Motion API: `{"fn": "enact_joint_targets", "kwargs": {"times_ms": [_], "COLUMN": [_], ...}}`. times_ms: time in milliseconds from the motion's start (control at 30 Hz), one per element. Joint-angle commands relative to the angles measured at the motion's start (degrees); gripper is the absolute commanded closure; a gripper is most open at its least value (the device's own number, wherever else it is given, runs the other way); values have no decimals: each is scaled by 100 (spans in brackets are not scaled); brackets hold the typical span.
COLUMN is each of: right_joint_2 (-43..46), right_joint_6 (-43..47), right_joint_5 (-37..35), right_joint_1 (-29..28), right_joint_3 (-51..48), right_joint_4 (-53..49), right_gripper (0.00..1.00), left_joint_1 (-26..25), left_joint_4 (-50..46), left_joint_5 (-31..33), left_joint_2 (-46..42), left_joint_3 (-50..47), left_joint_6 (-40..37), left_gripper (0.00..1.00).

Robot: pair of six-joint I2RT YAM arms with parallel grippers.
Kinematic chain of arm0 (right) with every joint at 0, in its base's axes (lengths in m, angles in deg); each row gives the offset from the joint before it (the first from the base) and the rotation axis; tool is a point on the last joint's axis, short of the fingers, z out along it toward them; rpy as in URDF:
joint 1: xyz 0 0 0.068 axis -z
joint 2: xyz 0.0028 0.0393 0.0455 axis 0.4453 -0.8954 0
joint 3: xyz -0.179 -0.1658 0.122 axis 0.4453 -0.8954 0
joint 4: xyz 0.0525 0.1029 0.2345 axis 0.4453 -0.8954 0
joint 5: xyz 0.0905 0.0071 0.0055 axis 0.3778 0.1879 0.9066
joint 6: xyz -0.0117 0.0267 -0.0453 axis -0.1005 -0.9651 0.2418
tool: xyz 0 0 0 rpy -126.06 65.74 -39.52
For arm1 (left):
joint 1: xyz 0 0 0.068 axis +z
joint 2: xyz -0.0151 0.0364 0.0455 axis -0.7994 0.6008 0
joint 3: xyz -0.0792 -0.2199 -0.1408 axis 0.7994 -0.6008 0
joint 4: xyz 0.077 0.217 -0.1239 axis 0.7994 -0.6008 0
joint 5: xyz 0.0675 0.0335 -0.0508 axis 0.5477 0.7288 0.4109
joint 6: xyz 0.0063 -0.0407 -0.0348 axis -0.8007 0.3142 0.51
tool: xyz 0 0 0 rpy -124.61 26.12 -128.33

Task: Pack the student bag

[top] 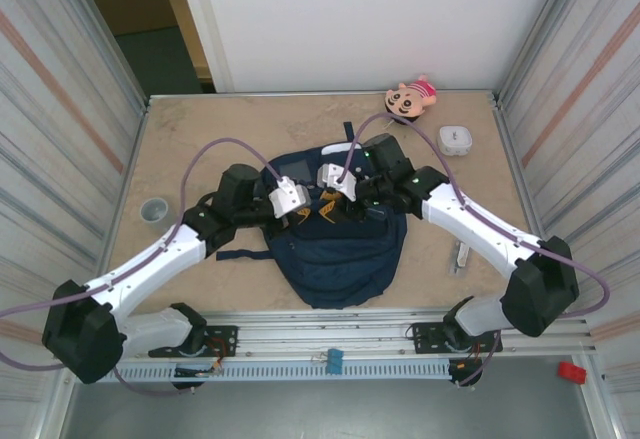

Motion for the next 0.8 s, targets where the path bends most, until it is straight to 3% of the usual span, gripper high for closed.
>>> {"fn": "enact_joint_targets", "kwargs": {"times_ms": [0, 133, 400, 433, 500, 567, 600, 667, 767], "right_joint_2": [521, 704, 515, 484, 417, 377, 372, 317, 197], "right_joint_6": [-186, -351, -876, -917, -924, -937, -909, -755, -591], "right_joint_5": [116, -34, 42, 5, -132, -289, -348, -449, -524], "right_joint_1": [317, 662, 705, 663, 576, 487, 430, 270, 112], "right_joint_3": [-302, -806, -1052, -1039, -1003, -925, -894, -767, -533], "right_joint_4": [97, 136, 699, 754, 799, 842, 887, 930, 850], "right_gripper": [54, 45, 41, 44, 61, 87, 94, 100, 100], "left_joint_1": [374, 860, 970, 966, 971, 969, 946, 798, 384], "left_joint_4": [5, -87, -35, -9, 6, -138, -274, -718, -1364], "left_joint_5": [-108, -572, -516, -541, -581, -619, -646, -697, -287], "left_joint_2": [-444, -807, -918, -918, -926, -938, -927, -824, -547], "left_joint_3": [-94, -275, -371, -382, -371, -262, -162, 206, 775], "left_joint_6": [-244, -295, -3, 48, 122, 140, 148, 12, -396], "left_gripper": [99, 98, 96, 94, 85, 65, 55, 40, 29]}}
